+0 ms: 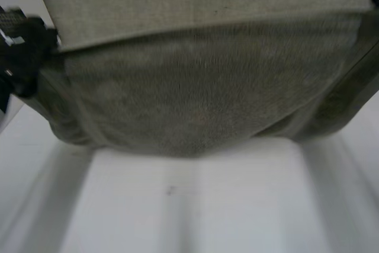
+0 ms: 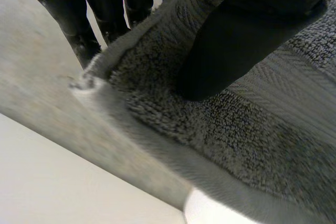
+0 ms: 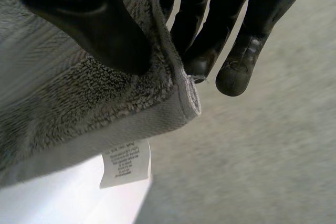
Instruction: Fold the towel.
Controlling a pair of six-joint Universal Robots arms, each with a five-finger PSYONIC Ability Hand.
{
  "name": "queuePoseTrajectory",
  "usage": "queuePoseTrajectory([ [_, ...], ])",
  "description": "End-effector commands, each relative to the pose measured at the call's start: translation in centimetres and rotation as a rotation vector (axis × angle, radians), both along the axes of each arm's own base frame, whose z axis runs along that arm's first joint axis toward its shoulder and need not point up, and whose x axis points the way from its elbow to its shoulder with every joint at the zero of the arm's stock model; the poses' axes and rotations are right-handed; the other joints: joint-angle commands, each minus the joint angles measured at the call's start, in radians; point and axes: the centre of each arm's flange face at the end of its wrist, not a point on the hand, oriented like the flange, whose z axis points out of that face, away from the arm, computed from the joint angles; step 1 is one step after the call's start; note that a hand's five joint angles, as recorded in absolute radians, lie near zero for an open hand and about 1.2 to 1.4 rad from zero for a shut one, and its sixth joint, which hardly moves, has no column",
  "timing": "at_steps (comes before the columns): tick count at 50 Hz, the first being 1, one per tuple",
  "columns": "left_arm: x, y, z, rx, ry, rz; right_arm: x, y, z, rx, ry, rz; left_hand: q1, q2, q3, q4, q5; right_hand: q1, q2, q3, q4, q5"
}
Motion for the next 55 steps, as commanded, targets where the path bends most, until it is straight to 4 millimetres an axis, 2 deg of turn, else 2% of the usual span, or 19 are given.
queuePoseTrajectory([
  [1,-0.2,-0.3,1.2,0.115,0.059,-0.030,-0.4,0.3,1.8,0.029,0.009,-0.008,0.191,0.179,0.180,0.178,0.187,0.068,0.060,0.059,0.057,0.049],
  [7,-0.9,-2.7,-2.0,0.243,0.038,-0.064,0.2,-3.0,-3.2,0.217,0.106,0.001,0.191,0.179,0.180,0.178,0.187,0.068,0.060,0.059,0.057,0.049],
  [12,-2.0,-7.3,-5.2,0.351,0.017,-0.067,0.6,-5.1,-5.8,0.278,0.165,0.012,0.191,0.179,0.180,0.178,0.187,0.068,0.060,0.059,0.057,0.049],
  [18,-3.1,-11.7,-5.0,0.325,0.023,-0.073,2.7,-9.4,-5.7,0.181,0.147,0.035,0.191,0.179,0.180,0.178,0.187,0.068,0.060,0.059,0.057,0.049],
  [21,-3.6,-14.7,-2.3,0.211,0.053,-0.066,3.7,-10.6,-4.4,0.085,0.121,0.034,0.191,0.179,0.180,0.178,0.187,0.068,0.060,0.059,0.057,0.049],
  [23,-3.8,-15.9,-0.2,0.137,0.088,-0.057,4.8,-12.8,0.3,-0.177,0.007,-0.001,0.191,0.179,0.180,0.178,0.187,0.068,0.060,0.059,0.057,0.049],
  [24,-3.9,-16.6,2.4,0.057,0.140,-0.056,4.8,-12.8,0.3,-0.179,0.006,-0.001,0.191,0.179,0.180,0.178,0.187,0.068,0.060,0.059,0.057,0.049],
  [25,-3.8,-17.1,5.0,-0.023,0.212,-0.063,4.8,-13.5,2.8,-0.310,-0.069,-0.022,0.191,0.179,0.180,0.178,0.187,0.068,0.060,0.059,0.057,0.049],
  [26,-3.8,-17.1,5.0,-0.024,0.213,-0.063,4.7,-13.7,5.0,-0.424,-0.137,-0.030,0.191,0.179,0.180,0.178,0.187,0.068,0.060,0.059,0.057,0.049],
  [28,-3.6,-17.3,9.3,-0.158,0.372,-0.105,4.7,-13.7,6.5,-0.506,-0.183,-0.026,0.191,0.179,0.180,0.178,0.187,0.068,0.060,0.059,0.057,0.049],
  [33,-3.3,-16.9,11.1,-0.181,0.529,-0.173,4.6,-13.9,6.2,-0.514,-0.195,-0.022,0.191,0.179,0.180,0.178,0.187,0.068,0.060,0.059,0.057,0.049],
  [37,-3.2,-17.5,6.5,-0.007,0.538,-0.142,5.0,-14.4,0.2,-0.260,-0.132,-0.002,0.191,0.179,0.180,0.178,0.187,0.068,0.060,0.059,0.057,0.049],
  [38,-3.2,-17.5,6.5,-0.006,0.538,-0.142,5.0,-14.4,0.2,-0.259,-0.132,-0.002,0.191,0.179,0.180,0.178,0.187,0.068,0.060,0.059,0.057,0.049],
  [40,-3.1,-17.5,1.4,0.142,0.517,-0.102,5.2,-14.2,-5.0,-0.071,-0.087,0.022,0.191,0.179,0.180,0.178,0.187,0.068,0.060,0.059,0.057,0.049],
  [41,-3.1,-17.5,1.4,0.142,0.517,-0.102,5.3,-14.0,-7.1,-0.007,-0.067,0.035,0.191,0.179,0.180,0.178,0.187,0.068,0.060,0.059,0.057,0.049],
  [43,-2.7,-17.4,-3.6,0.255,0.498,-0.074,5.4,-13.8,-9.4,0.058,-0.052,0.056,0.191,0.179,0.180,0.178,0.187,0.068,0.060,0.059,0.057,0.049],
  [46,-2.4,-17.4,-5.7,0.281,0.492,-0.071,5.6,-13.5,-11.9,0.120,-0.040,0.082,0.191,0.179,0.180,0.178,0.187,0.068,0.060,0.059,0.057,0.049],
  [48,-2.5,-16.8,-10.9,0.351,0.476,-0.076,5.8,-13.1,-16.6,0.202,-0.021,0.114,0.191,0.179,0.180,0.178,0.187,0.068,0.060,0.059,0.057,0.049],
  [55,-2.5,-15.0,-17.4,0.449,0.357,-0.065,5.8,-12.5,-22.2,0.285,-0.005,0.113,0.191,0.179,0.180,0.178,0.187,0.068,0.060,0.059,0.057,0.049],
])
